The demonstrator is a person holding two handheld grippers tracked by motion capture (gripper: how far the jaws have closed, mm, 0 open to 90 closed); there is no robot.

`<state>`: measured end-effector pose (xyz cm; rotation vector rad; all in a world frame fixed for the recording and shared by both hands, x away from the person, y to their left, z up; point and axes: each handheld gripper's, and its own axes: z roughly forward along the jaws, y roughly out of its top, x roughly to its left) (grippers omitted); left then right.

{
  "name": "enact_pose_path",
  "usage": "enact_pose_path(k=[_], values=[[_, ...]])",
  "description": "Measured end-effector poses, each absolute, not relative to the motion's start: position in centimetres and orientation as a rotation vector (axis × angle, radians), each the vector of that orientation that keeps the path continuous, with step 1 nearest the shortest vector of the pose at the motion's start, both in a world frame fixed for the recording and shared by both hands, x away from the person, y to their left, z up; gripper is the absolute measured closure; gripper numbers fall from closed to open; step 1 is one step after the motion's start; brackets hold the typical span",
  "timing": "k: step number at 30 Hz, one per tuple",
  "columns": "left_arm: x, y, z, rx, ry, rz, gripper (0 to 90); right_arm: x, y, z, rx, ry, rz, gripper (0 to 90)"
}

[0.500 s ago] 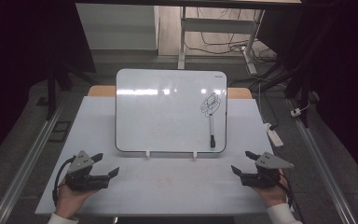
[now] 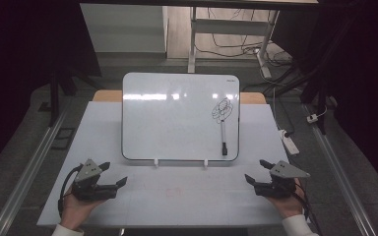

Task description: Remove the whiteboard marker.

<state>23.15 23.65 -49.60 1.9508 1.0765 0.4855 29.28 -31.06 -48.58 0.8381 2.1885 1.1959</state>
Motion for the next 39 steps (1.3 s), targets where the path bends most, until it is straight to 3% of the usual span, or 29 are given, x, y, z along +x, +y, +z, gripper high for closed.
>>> enact_pose_path(k=[19,39], values=[[23.4,23.6,-49.9,1.975,1.063,0.504,18.6,29.4,-28.3,-45.5,0.835,2.16,1.198,28.1],[23.7,23.3,-50.5,2.002,1.057,0.491,19.3,33.4,-22.5,-42.3,0.919,2.126,1.116,33.2]])
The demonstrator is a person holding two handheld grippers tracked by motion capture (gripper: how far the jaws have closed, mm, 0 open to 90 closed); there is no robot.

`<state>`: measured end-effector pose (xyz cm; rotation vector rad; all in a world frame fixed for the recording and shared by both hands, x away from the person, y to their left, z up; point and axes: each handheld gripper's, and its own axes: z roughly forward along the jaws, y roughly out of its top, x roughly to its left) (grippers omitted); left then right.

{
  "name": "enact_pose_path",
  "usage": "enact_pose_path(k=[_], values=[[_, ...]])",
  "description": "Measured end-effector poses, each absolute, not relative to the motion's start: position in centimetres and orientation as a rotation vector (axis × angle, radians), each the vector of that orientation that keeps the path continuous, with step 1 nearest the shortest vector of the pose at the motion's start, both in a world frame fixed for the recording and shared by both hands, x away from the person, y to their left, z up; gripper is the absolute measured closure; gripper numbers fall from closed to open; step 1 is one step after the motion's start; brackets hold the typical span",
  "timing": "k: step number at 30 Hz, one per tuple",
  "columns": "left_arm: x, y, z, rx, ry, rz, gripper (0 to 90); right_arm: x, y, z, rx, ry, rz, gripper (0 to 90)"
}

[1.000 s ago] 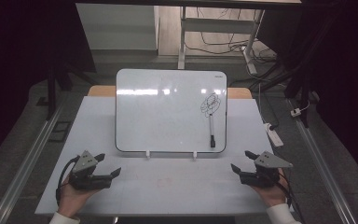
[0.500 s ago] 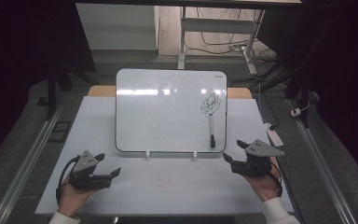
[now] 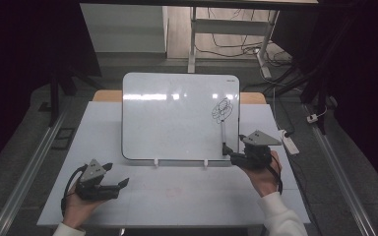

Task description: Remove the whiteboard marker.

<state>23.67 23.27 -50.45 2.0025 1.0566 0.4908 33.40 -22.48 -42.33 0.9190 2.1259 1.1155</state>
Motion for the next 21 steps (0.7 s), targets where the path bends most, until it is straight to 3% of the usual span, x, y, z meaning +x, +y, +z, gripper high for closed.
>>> enact_pose_path(k=[12,21], values=[[23.7,23.1,-50.6,2.019,1.051,0.492,19.6,38.2,-19.9,-42.4,1.041,2.094,0.989,43.0],[23.8,23.1,-50.7,2.025,1.047,0.496,19.7,39.7,-18.4,-42.9,1.074,2.063,0.927,52.6]])
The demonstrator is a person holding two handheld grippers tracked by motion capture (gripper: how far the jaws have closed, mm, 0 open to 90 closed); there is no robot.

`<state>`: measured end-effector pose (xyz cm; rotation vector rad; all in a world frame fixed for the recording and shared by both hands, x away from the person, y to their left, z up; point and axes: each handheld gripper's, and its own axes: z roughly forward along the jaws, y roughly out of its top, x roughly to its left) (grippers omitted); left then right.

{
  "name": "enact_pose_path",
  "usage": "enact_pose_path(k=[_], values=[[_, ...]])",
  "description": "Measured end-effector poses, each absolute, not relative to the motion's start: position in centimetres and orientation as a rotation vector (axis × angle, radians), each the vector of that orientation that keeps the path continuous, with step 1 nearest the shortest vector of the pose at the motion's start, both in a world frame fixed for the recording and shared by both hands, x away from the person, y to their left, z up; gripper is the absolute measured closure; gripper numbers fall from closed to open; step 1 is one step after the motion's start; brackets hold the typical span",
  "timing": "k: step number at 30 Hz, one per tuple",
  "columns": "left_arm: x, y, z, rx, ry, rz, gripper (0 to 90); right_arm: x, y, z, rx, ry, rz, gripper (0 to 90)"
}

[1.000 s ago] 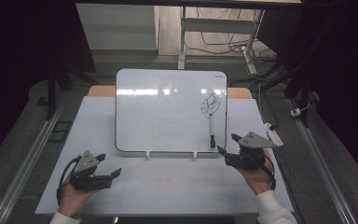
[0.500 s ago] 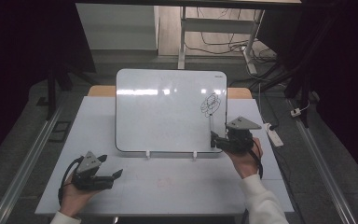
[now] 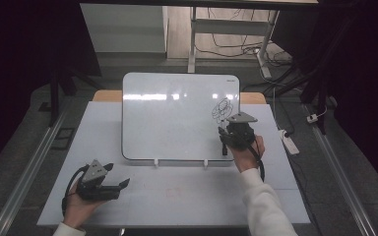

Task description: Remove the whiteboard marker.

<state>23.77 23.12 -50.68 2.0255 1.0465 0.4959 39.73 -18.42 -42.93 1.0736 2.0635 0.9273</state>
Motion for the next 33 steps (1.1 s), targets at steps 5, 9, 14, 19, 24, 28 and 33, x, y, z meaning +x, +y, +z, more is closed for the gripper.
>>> enact_pose_path(k=[5,9,14,19,24,28,33], values=[[23.8,23.1,-50.7,2.03,1.045,0.498,19.8,40.3,-17.7,-43.3,1.07,2.045,0.879,59.7],[23.8,23.1,-50.8,2.032,1.044,0.499,19.7,40.7,-17.3,-43.6,1.085,2.033,0.856,67.8],[23.8,23.1,-50.8,2.038,1.04,0.502,19.7,40.8,-16.9,-43.7,1.087,2.025,0.845,72.4],[23.8,23.1,-50.8,2.036,1.042,0.505,19.7,40.8,-16.4,-43.8,1.105,2.011,0.835,73.9],[23.8,23.1,-50.7,2.037,1.041,0.507,19.7,40.8,-16.0,-43.9,1.126,1.999,0.848,76.4],[23.8,23.1,-50.7,2.035,1.042,0.51,19.8,40.8,-15.6,-44.0,1.129,2.014,0.871,79.0],[23.8,23.2,-50.7,2.035,1.041,0.512,19.8,40.7,-15.4,-44.0,1.122,2.022,0.882,80.3]])
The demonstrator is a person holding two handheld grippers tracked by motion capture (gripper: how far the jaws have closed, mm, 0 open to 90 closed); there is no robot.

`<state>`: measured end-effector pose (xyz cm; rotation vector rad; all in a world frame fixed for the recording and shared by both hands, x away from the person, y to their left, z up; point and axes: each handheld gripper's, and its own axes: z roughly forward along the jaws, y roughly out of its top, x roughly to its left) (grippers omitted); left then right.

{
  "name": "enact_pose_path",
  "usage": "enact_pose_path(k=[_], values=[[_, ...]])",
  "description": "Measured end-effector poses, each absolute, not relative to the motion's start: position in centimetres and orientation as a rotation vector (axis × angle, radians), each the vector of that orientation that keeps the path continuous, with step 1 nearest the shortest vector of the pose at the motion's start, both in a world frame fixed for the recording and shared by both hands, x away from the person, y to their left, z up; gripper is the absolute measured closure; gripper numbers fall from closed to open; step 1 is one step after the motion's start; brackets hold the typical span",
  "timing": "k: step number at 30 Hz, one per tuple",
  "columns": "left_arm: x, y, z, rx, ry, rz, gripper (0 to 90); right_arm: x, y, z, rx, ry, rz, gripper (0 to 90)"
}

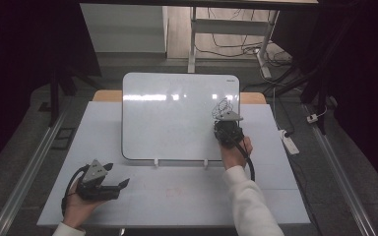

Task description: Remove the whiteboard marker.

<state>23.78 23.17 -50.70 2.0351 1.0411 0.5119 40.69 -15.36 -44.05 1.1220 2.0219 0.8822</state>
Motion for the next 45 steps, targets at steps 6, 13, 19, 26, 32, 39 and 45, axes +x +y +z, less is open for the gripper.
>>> enact_pose_path(k=[6,13,19,26,32,39,45], values=[[23.8,23.3,-50.6,2.024,1.04,0.513,20.2,40.1,-15.5,-43.9,1.083,2.022,0.916,80.5],[23.6,23.2,-49.9,1.969,1.023,0.503,23.3,37.7,-16.3,-43.2,0.991,2.016,1.035,80.5],[24.1,22.0,-48.8,1.911,0.985,0.444,25.1,35.5,-16.7,-42.5,0.939,2.029,1.204,80.5],[26.1,17.6,-46.9,1.875,0.906,0.348,28.6,33.1,-15.3,-42.4,0.855,2.086,1.364,80.5],[28.1,13.1,-45.9,1.892,0.833,0.272,31.5,31.8,-13.7,-42.7,0.779,2.144,1.422,80.4],[29.8,10.2,-45.8,1.895,0.801,0.176,34.2,31.0,-13.1,-42.6,0.739,2.16,1.466,80.4],[30.9,8.5,-45.8,1.88,0.768,0.115,43.1,30.4,-12.5,-42.5,0.706,2.172,1.476,80.4]])
